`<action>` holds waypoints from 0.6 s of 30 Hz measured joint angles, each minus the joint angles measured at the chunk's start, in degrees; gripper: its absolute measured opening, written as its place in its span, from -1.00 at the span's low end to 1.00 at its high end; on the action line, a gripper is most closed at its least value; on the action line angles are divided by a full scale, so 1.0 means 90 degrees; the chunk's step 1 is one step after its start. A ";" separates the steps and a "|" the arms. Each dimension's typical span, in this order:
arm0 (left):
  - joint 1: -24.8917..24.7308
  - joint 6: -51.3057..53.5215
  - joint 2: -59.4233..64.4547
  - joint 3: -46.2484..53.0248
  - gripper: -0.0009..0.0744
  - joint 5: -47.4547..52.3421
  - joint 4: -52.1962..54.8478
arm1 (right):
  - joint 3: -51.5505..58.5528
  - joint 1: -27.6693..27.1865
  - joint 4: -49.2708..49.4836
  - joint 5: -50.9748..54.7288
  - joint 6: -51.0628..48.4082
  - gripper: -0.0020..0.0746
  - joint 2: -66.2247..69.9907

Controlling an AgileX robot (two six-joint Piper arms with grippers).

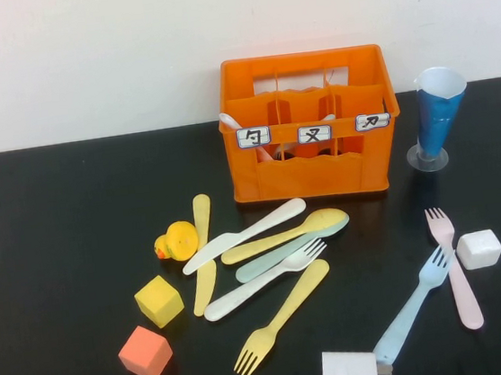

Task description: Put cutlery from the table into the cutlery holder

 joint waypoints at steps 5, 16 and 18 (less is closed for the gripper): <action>-0.0051 0.0287 0.0000 0.0000 -0.98 0.0004 -0.0042 | 0.0000 0.0000 0.0000 0.0000 0.0000 -0.95 0.0000; 0.0207 0.0328 0.0000 0.0000 -0.98 0.0015 -0.0274 | 0.0000 0.0000 0.0000 0.0000 0.0000 -0.95 0.0000; 0.0207 0.0328 0.0000 0.0000 -0.98 0.0015 -0.0300 | 0.0000 0.0000 0.0000 0.0000 0.0000 -0.95 0.0000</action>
